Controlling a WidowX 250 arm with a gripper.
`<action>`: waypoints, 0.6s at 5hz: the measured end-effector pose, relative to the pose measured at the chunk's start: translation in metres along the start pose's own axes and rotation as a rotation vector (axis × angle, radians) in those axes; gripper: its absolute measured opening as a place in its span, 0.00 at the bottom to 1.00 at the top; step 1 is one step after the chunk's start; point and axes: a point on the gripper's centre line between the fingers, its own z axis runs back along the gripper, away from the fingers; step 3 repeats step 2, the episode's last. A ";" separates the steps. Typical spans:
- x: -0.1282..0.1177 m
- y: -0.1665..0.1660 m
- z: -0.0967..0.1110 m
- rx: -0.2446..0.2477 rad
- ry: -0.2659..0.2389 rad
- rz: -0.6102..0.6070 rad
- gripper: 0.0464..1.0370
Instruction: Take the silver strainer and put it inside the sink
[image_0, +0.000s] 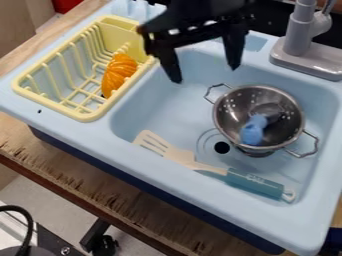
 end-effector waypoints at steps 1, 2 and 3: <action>0.019 0.021 0.009 0.003 0.048 -0.135 0.96; 0.046 0.036 0.011 0.005 0.054 -0.175 0.96; 0.046 0.036 0.011 0.005 0.054 -0.175 0.96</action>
